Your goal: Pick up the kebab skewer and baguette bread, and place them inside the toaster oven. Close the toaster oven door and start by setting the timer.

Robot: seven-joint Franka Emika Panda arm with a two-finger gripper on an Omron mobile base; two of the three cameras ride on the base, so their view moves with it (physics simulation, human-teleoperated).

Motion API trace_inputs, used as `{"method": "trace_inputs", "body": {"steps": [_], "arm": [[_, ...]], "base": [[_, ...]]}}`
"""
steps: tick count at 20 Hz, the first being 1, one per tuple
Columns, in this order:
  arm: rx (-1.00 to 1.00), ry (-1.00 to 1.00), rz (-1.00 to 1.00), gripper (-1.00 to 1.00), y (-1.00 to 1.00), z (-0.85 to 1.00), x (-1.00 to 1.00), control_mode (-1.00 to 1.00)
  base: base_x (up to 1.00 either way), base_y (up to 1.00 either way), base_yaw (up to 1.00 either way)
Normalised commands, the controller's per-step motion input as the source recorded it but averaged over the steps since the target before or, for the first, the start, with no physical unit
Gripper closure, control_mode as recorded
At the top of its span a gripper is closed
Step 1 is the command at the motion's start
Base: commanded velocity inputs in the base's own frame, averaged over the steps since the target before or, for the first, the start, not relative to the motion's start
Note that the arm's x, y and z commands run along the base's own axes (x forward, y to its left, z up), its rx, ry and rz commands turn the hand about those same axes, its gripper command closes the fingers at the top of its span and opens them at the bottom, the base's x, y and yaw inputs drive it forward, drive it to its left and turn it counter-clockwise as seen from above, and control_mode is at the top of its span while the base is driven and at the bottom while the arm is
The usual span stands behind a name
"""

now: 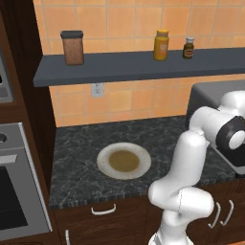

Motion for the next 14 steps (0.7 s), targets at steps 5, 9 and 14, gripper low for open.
{"method": "trace_inputs", "body": {"steps": [5, 9, 14], "arm": [[-0.2, -0.24, 0.56, -1.0, -0.01, 0.0, -0.26, -1.0], [-0.25, -0.25, 0.49, -1.0, -0.01, 0.0, -0.14, -1.0], [-0.18, -0.27, 0.41, -1.0, -0.27, 0.0, -0.06, -1.0]], "base": [[0.0, 0.0, 0.0], [0.0, 0.0, 0.0], [0.0, 0.0, 0.0]]}}
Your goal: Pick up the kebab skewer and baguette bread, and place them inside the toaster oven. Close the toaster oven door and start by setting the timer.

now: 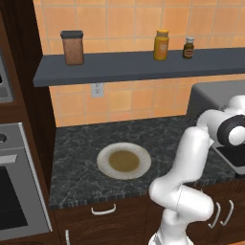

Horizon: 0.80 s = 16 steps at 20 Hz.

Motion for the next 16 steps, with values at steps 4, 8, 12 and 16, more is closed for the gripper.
{"method": "trace_inputs", "body": {"steps": [4, 8, 12, 16], "arm": [[-0.1, -0.28, 0.32, -1.0, -0.55, 0.0, 0.0, -1.0], [-0.01, -0.17, 0.16, -1.0, -0.35, 0.0, 0.0, -1.0], [-0.04, -0.15, 0.06, -1.0, -0.15, -0.11, 0.1, -1.0], [-0.1, -0.17, 0.0, -1.0, 0.0, -0.35, 0.02, -1.0]], "base": [[0.0, 0.0, 0.0], [0.0, 0.0, 0.0], [0.0, 0.0, 0.0], [0.0, 0.0, 0.0]]}}
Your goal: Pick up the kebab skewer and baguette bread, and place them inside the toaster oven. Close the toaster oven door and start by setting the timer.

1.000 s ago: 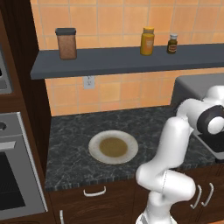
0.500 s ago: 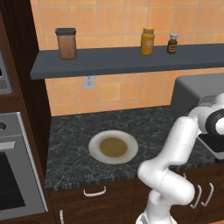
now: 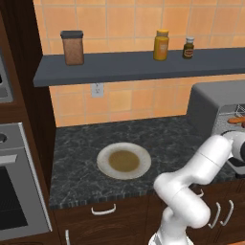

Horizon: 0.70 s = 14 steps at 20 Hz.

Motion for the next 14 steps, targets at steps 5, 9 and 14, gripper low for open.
{"method": "trace_inputs", "body": {"steps": [5, 9, 14], "arm": [[-0.42, -0.35, 0.0, -1.0, 0.72, -0.75, 0.0, -1.0], [-0.39, -0.28, -0.24, -1.0, 0.58, -0.54, 0.0, -1.0], [-0.17, -0.18, -0.4, -1.0, 0.42, -0.08, 0.0, -1.0]], "base": [[0.0, 0.0, 0.0], [0.0, 0.0, 0.0], [0.0, 0.0, 0.0]]}}
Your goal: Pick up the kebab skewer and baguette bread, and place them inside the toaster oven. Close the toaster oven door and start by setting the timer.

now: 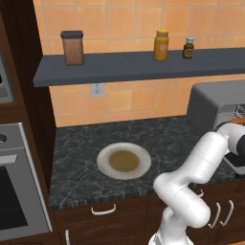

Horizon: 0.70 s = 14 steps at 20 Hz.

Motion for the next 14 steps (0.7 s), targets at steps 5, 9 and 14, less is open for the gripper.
{"method": "trace_inputs", "body": {"steps": [5, 9, 14], "arm": [[-0.05, -0.27, -0.21, -1.0, 0.25, 0.06, 0.0, -1.0], [0.0, -0.18, -0.05, -1.0, -0.1, 0.04, -0.11, -1.0], [0.0, -0.02, -0.08, -1.0, -0.03, -0.2, -0.16, -1.0]], "base": [[0.0, 0.0, 0.0], [0.0, 0.0, 0.0], [0.0, 0.0, 0.0]]}}
